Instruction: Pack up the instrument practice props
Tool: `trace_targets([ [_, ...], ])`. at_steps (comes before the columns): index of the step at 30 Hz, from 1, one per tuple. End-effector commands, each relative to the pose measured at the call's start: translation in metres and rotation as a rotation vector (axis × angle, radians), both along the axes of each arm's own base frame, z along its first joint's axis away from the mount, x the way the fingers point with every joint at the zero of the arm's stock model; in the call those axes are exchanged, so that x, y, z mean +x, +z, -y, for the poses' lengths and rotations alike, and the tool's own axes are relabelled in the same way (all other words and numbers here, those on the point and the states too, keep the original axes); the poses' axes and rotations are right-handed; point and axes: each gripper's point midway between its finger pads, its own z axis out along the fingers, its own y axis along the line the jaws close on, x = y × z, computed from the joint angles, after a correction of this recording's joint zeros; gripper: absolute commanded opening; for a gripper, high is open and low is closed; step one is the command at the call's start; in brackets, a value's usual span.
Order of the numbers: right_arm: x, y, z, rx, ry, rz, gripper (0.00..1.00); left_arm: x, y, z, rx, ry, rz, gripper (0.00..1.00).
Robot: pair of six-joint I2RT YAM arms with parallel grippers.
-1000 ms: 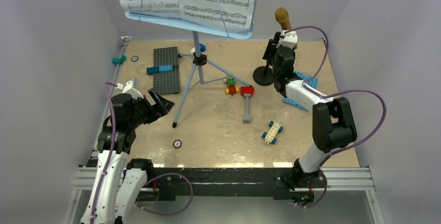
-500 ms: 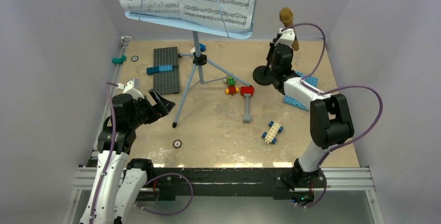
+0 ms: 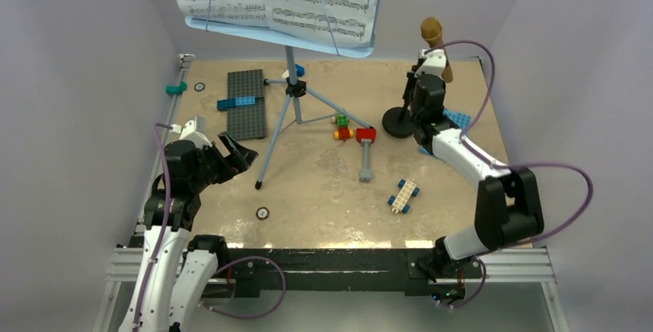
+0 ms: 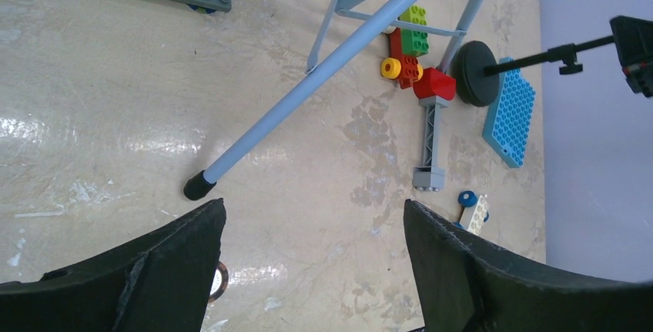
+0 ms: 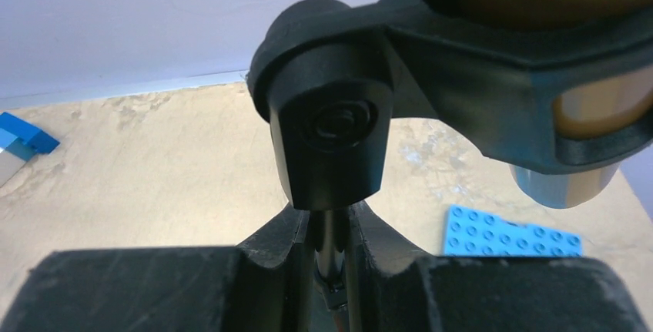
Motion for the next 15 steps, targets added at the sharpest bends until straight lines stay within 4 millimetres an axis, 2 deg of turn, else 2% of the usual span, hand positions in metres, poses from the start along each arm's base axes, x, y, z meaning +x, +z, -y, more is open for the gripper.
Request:
trace_targets([
  [1,-0.046,0.101,0.012,0.069,-0.023,0.249,0.0,0.004,0.011,-0.002,0.006,0.016,0.048,0.89],
  [4,-0.081,0.112,0.003,0.085,0.03,0.257,0.0,0.006,0.014,-0.001,-0.004,0.015,0.064,0.89],
  [6,-0.105,0.112,-0.012,0.083,0.111,0.239,0.0,0.006,0.014,-0.002,-0.004,0.02,0.069,0.88],
  [11,-0.178,0.085,-0.059,0.163,0.395,0.16,0.0,0.005,0.019,0.0,-0.022,0.016,0.12,0.88],
  [15,-0.227,0.072,-0.078,0.188,0.509,0.122,0.0,0.002,0.028,0.013,-0.094,-0.034,0.191,0.88],
])
